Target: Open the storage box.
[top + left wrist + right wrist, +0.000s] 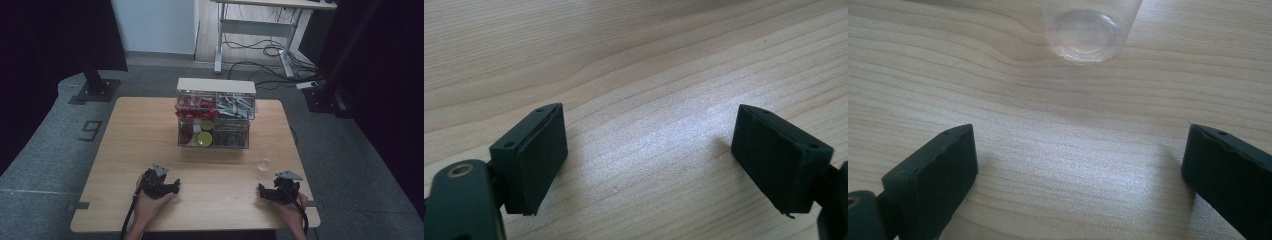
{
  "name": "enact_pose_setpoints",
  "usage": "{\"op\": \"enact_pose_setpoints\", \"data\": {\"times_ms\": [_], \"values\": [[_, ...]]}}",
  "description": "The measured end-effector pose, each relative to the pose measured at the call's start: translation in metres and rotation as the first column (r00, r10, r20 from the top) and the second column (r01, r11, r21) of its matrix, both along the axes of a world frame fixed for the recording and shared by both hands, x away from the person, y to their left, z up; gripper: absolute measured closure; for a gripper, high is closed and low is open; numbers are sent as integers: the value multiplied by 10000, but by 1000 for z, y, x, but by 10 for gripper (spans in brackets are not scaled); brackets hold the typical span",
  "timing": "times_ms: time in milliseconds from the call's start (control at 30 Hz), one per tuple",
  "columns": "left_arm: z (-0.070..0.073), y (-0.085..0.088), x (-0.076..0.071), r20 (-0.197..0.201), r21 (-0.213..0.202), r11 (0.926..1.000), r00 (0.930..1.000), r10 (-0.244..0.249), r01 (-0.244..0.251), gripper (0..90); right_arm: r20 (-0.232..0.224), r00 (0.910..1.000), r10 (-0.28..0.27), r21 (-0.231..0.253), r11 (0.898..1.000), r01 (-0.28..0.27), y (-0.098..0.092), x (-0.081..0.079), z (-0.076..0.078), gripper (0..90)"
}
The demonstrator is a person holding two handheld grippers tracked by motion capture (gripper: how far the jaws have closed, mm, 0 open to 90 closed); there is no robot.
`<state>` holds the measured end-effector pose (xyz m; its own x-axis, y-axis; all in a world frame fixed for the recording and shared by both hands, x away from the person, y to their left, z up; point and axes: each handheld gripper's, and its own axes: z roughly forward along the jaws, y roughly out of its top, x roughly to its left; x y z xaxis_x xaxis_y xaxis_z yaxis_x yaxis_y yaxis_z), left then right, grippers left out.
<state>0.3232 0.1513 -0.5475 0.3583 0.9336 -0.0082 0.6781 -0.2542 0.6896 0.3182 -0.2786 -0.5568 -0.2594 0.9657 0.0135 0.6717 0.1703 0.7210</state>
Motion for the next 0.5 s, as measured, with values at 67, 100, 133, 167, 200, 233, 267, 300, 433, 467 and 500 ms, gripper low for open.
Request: {"op": "enact_pose_setpoints", "data": {"times_ms": [67,100,133,167,200,233,267,300,433,467,500], "values": [[0,0,0,6,-3,10000,10000,29,-29,159,5,10000,-17,3,10000,17,0,0,0,17],[0,0,0,6,-3,10000,10000,29,-29,162,5,10000,-17,3,10000,17,0,0,0,17],[0,0,0,27,9,10000,10000,71,-71,168,43,10000,-11,-3,10000,11,0,-1,0,37],[0,0,0,27,9,10000,10000,71,-71,170,43,10000,-11,-3,10000,11,0,-1,0,37],[0,0,-1,34,8,10000,10000,77,-77,173,123,9999,50,14,10000,-50,-1,-2,0,62],[0,0,-1,51,18,10000,9999,97,-98,173,123,9999,50,14,10000,-50,-1,-2,0,62],[0,1,-1,68,-8,9999,9999,135,-135,188,150,9999,61,29,10000,-62,-2,-3,0,73],[0,2,-1,87,-32,9999,9998,163,-163,198,153,9999,61,40,10000,-61,-3,-3,1,77],[0,5,-2,121,-46,9996,9995,290,-289,222,184,9998,66,42,10000,-66,-3,-4,1,91],[1,5,-2,138,-33,9995,9994,311,-311,221,191,9998,66,44,10000,-67,-3,-4,1,94],[0,5,-2,162,-43,9995,9994,321,-321,225,206,9998,66,40,10000,-67,-3,-4,1,97]]}}
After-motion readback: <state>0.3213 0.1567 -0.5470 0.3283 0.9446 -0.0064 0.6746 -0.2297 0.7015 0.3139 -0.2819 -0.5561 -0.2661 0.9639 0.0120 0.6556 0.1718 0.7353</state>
